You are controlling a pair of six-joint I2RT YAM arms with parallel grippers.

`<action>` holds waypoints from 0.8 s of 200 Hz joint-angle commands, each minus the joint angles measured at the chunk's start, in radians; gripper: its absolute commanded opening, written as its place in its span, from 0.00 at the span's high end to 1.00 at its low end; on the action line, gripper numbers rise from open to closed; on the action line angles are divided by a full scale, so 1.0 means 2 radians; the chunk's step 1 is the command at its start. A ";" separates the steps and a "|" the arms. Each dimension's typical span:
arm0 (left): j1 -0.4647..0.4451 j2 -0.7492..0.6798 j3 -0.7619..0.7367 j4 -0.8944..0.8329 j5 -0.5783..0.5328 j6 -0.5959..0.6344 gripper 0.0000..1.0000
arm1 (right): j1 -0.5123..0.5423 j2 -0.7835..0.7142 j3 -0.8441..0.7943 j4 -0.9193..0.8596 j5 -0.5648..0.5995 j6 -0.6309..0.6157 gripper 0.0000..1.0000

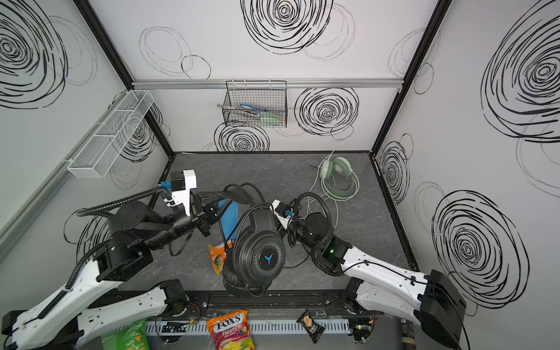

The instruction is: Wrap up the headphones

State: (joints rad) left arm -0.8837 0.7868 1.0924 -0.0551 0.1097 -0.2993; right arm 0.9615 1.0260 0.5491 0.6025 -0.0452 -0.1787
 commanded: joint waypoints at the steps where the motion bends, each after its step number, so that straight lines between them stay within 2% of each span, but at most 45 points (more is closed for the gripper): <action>1: 0.000 0.003 0.026 0.100 -0.039 -0.037 1.00 | -0.003 0.017 0.010 0.049 -0.016 0.031 0.84; 48: 0.000 0.031 0.031 0.164 -0.067 -0.056 1.00 | -0.001 0.052 0.008 0.072 -0.033 0.058 0.85; 86: 0.000 0.052 0.034 0.200 -0.107 -0.062 1.00 | 0.003 0.074 0.004 0.079 -0.049 0.070 0.93; 160: -0.001 0.086 0.048 0.237 -0.141 -0.079 1.00 | 0.017 0.096 -0.017 0.105 -0.048 0.088 0.91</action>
State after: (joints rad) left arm -0.8837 0.9653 1.1217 0.2165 -0.1287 -0.3973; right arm 0.9852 1.2015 0.5339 0.7601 -0.1318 -0.0265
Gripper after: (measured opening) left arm 0.087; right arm 0.084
